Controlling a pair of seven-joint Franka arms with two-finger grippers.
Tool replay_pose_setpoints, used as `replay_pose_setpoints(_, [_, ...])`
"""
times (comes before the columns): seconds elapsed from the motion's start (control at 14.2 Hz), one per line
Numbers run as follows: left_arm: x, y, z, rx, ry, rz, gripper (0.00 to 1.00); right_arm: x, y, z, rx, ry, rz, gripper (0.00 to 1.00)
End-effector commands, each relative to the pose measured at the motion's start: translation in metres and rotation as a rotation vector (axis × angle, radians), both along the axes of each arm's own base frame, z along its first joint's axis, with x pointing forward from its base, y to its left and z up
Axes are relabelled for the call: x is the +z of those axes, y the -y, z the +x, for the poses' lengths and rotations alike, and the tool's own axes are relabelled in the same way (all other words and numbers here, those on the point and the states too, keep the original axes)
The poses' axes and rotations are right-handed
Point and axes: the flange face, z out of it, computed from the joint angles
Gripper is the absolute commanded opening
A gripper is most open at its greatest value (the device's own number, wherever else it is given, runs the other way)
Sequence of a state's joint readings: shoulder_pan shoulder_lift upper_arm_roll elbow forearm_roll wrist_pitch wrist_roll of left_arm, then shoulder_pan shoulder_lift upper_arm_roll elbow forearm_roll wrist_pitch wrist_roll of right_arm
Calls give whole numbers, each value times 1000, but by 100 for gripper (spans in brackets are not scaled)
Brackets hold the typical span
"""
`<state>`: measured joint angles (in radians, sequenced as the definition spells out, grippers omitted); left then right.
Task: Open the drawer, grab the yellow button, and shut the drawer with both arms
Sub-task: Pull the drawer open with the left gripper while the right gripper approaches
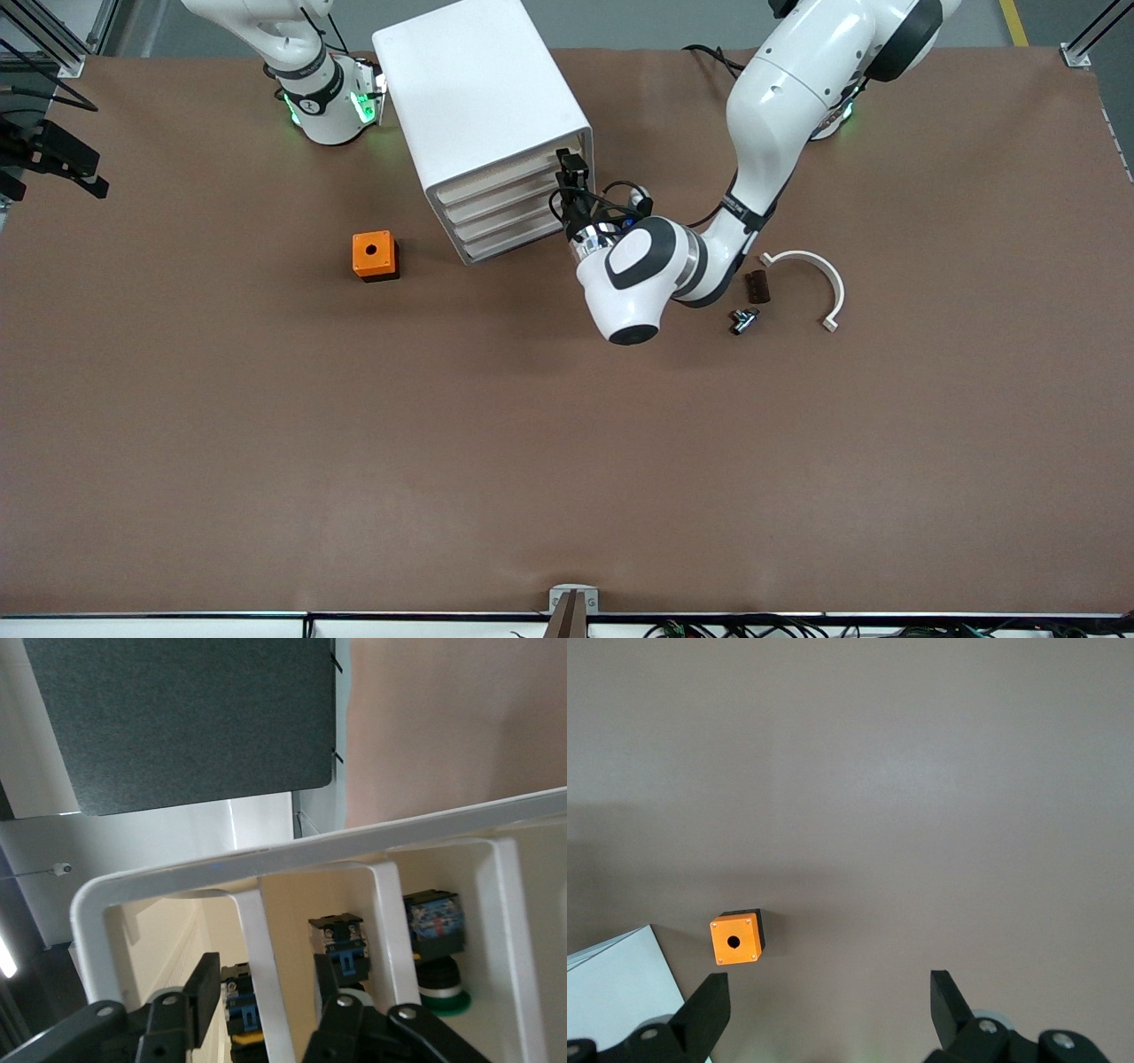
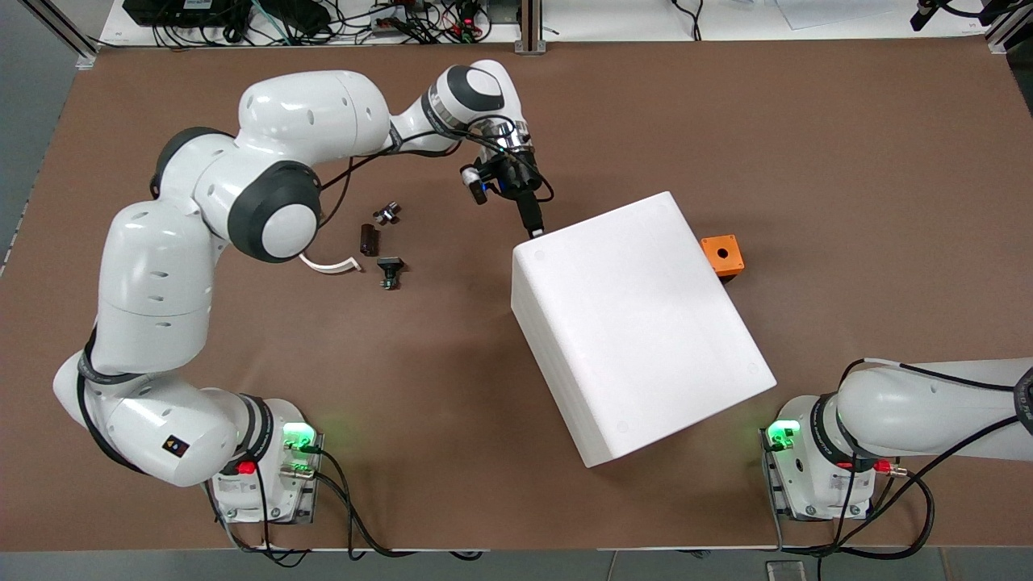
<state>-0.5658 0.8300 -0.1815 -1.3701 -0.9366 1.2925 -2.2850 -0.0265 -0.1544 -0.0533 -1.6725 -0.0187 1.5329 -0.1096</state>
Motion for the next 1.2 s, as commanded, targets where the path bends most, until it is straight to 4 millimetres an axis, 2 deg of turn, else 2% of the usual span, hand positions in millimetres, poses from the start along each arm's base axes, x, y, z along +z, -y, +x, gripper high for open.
replay_pose_setpoints(0.0, [-6,12,-14,-12,-42,13,43,-14,3,17,3,-35,-17,100])
replay_pose_setpoints(0.21, [-8,16,-22,-24,-49,15,31,-43,8,37,-4,-68,-11,100])
replay_pose_setpoints(0.35, [-8,16,-22,-20,-56,7,23,-81,11,59,-5,-126,-12,100])
replay_pose_setpoints(0.42, [-7,17,-22,-17,-59,3,20,-88,13,66,-7,-136,-12,100])
replay_pose_setpoints(0.49, [-7,17,-22,-15,-59,4,17,-107,17,75,-11,-168,-15,100])
replay_pose_setpoints(0.57, [-7,17,-23,-18,-60,4,15,-116,22,82,-16,-178,-14,100])
replay_pose_setpoints(0.64, [-7,19,-26,-22,-60,5,13,-109,26,85,-24,-166,-12,100])
replay_pose_setpoints(0.71, [-7,19,-26,-22,-61,7,12,-110,20,84,-40,-174,-9,100])
replay_pose_setpoints(0.85, [-7,18,-23,-14,-66,5,11,-117,-8,83,-210,-200,-10,100])
replay_pose_setpoints(1.13, [-9,12,-15,13,-101,-10,10,-116,-135,74,-511,-222,29,100])
